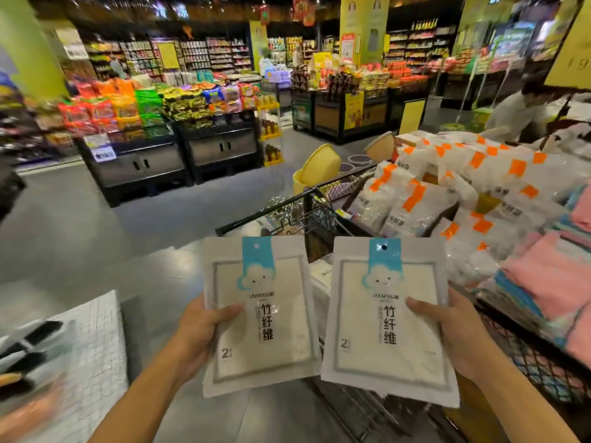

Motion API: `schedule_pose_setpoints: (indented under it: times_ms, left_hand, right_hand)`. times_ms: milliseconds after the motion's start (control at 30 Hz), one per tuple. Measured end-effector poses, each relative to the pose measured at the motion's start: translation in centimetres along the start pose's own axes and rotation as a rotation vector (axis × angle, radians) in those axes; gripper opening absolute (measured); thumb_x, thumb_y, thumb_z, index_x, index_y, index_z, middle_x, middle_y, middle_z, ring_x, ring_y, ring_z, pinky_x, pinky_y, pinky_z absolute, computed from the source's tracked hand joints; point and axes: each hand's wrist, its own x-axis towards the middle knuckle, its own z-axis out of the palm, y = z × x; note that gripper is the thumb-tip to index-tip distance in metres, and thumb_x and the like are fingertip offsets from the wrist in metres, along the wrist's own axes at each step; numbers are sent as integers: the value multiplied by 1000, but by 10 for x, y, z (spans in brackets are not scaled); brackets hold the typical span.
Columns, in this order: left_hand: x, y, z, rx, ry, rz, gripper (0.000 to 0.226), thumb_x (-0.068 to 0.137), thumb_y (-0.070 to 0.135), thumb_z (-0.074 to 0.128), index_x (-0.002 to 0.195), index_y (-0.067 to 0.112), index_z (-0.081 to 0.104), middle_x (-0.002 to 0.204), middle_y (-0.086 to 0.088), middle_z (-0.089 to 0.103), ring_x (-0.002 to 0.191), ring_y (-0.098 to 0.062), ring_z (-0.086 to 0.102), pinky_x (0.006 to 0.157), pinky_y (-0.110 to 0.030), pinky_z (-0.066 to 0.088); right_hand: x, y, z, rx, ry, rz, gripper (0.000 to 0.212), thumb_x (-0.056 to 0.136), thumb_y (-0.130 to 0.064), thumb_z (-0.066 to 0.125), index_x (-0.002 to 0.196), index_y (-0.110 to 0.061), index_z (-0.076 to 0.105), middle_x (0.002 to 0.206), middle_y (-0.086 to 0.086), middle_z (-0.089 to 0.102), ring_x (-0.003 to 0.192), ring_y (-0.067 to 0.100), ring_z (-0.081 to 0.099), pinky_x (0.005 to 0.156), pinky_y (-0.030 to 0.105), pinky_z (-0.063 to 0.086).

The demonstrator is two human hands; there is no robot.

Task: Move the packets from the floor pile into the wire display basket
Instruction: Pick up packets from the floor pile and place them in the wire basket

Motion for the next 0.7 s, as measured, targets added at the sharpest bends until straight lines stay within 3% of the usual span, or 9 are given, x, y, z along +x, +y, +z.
schedule_pose_setpoints:
  times_ms: [100, 200, 300, 400, 433, 533, 700]
  left_hand:
    - [37, 4, 6, 17, 21, -27, 46, 76, 0, 70, 122, 1, 63, 113, -24, 74, 104, -44, 71, 83, -51, 62]
    - [79, 9, 18, 83, 43, -59, 50, 74, 4, 72, 122, -3, 63, 114, -27, 72, 102, -44, 71, 90, -56, 59]
    - [124, 9, 33, 147, 11, -92, 44, 81, 5, 73, 124, -2, 63, 111, -24, 74, 100, -42, 73, 84, -53, 61]
    - [172, 3, 52, 194, -14, -138, 34, 89, 2, 70, 122, 5, 64, 109, -19, 76, 101, -40, 73, 86, -54, 59]
    - [185, 1, 58, 204, -29, -158, 34, 89, 2, 70, 122, 6, 63, 109, -18, 76, 102, -40, 73, 87, -55, 58]
    - [230, -9, 76, 230, -75, -211, 32, 91, -1, 68, 121, 9, 63, 109, -17, 76, 99, -37, 74, 84, -54, 59]
    - [323, -33, 101, 266, -191, -315, 30, 93, -2, 63, 120, 12, 63, 110, -18, 76, 100, -39, 74, 83, -58, 59]
  right_hand:
    - [42, 8, 6, 12, 2, 32, 38, 89, 5, 67, 124, -9, 64, 111, 17, 77, 99, 40, 75, 86, 63, 59]
    - [81, 13, 8, 22, 29, 53, 41, 88, 3, 69, 126, -11, 64, 111, 15, 77, 98, 38, 76, 90, 60, 57]
    - [117, 17, 5, 37, 35, 64, 43, 83, -2, 74, 124, -12, 66, 110, 14, 78, 98, 38, 76, 94, 62, 55]
    - [149, 18, 0, 52, 57, 93, 77, 54, -23, 98, 123, -12, 66, 112, 15, 77, 101, 39, 75, 93, 62, 55]
    - [158, 20, -1, 56, 77, 104, 76, 54, -23, 98, 123, -12, 66, 112, 15, 77, 101, 38, 75, 93, 62, 55]
    - [190, 32, -11, 70, 180, 144, 42, 83, 0, 75, 123, -12, 66, 112, 15, 77, 100, 37, 75, 92, 63, 56]
    - [241, 57, -20, 47, 331, 183, 38, 90, 2, 70, 125, -11, 65, 114, 14, 77, 103, 36, 75, 92, 61, 57]
